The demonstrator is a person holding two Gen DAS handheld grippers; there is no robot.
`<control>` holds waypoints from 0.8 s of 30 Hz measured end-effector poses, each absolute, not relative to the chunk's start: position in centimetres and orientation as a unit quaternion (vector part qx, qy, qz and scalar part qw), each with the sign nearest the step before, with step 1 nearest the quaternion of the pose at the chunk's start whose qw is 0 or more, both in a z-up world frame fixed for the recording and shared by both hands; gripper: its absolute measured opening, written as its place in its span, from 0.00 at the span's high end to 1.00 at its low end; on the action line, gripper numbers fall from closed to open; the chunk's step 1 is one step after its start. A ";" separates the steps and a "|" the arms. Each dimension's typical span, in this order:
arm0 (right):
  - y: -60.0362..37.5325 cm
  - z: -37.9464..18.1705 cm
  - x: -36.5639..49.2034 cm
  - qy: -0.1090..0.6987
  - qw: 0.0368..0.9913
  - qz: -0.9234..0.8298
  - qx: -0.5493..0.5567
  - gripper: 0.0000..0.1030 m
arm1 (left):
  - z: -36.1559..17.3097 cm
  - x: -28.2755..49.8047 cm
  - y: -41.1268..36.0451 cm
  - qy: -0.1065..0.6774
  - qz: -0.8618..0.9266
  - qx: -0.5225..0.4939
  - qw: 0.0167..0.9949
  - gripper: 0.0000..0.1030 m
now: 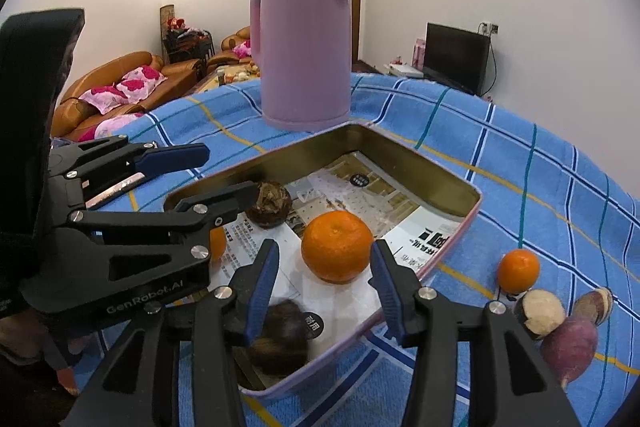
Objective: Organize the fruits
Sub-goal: 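Open the left tool dropping the orange while the right tool drops the dark fruit into the tin, then withdraw both tools from the tin toward the remaining fruits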
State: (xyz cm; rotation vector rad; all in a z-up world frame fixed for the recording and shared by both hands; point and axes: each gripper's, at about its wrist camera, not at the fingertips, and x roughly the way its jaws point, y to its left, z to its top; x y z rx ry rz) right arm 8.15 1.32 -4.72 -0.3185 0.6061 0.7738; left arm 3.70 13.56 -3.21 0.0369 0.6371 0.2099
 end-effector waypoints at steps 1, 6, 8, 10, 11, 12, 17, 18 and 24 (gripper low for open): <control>1.2 -4.6 8.1 0.287 0.871 0.371 -0.149 0.50 | -3.0 3.6 13.6 0.309 0.104 0.015 0.945 0.42; 0.5 -3.7 7.8 0.275 0.877 0.367 -0.142 0.48 | -2.0 3.0 13.4 0.294 0.102 0.009 0.950 0.37; -0.1 -3.4 7.6 0.270 0.881 0.363 -0.138 0.48 | -1.5 2.7 13.1 0.288 0.100 0.004 0.953 0.33; -0.9 -3.0 7.5 0.267 0.884 0.359 -0.132 0.48 | -1.1 2.4 12.7 0.282 0.097 0.002 0.955 0.31; -1.4 -2.8 7.4 0.265 0.886 0.357 -0.131 0.48 | -0.9 2.3 12.4 0.277 0.095 0.001 0.956 0.28; -1.8 -2.7 7.2 0.262 0.889 0.352 -0.131 0.48 | -0.8 2.2 12.1 0.275 0.094 0.000 0.957 0.27; -5.6 -2.2 6.9 0.256 0.904 0.316 -0.133 0.48 | -0.3 2.2 10.1 0.266 0.077 -0.005 0.961 0.27; -6.7 -2.2 7.0 0.256 0.908 0.302 -0.136 0.48 | -0.2 2.2 9.5 0.265 0.070 -0.005 0.962 0.27; -12.4 -3.0 8.5 0.274 0.924 0.234 -0.129 0.48 | -0.7 3.3 5.6 0.273 0.037 0.009 0.961 0.27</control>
